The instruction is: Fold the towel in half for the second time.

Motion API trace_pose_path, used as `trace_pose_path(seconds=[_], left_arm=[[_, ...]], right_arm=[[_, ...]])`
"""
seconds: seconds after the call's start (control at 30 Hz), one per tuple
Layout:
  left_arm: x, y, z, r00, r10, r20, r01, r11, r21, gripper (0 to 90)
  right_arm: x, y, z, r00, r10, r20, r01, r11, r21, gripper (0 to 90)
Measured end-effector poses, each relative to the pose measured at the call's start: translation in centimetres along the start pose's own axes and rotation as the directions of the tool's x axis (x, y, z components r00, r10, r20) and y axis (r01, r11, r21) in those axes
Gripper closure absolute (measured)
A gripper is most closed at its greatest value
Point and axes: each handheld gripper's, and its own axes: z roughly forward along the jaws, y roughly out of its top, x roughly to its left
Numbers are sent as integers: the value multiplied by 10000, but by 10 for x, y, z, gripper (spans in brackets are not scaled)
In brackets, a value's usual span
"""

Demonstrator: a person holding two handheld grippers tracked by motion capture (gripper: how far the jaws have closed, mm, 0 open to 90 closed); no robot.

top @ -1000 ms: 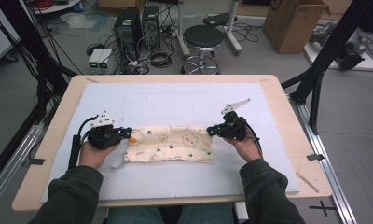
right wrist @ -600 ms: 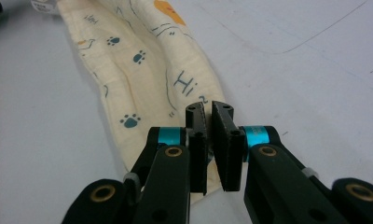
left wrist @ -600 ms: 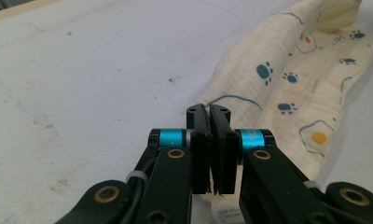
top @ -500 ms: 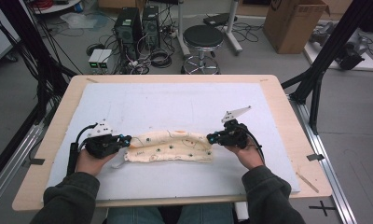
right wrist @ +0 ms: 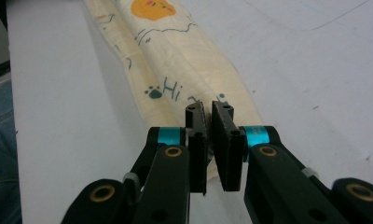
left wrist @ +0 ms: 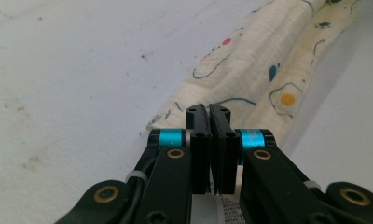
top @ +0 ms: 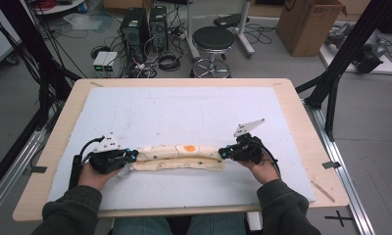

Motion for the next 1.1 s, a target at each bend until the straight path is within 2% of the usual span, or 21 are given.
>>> trace_pose_path(seconds=[0.13,0.63,0.7,0.77,0.87,0.93,1.1], left_arm=[[-4,-6,1,10000,74,25,-74,9998,183,866],[-13,-14,0,9996,223,148,-227,9993,298,857],[-13,-15,0,9997,154,209,-160,9995,272,842],[-13,-15,-1,9996,8,281,-15,9997,244,786],[-13,-16,-3,9991,-115,403,108,9998,190,727],[-13,-16,-6,9988,-176,466,173,9998,58,716],[-11,-16,-14,9978,-318,579,328,9993,-170,644]], right_arm=[[5,-3,3,9998,-219,27,218,9994,273,847],[9,-17,10,9999,-120,48,117,9983,570,833],[9,-19,10,9999,-114,54,111,9986,522,808],[10,-19,10,9999,-7,128,2,9991,430,740],[11,-19,9,9999,-59,95,56,9996,267,692],[11,-18,8,9999,-39,107,36,9997,227,638],[11,-17,1,9999,98,-31,-98,9998,-151,589]])
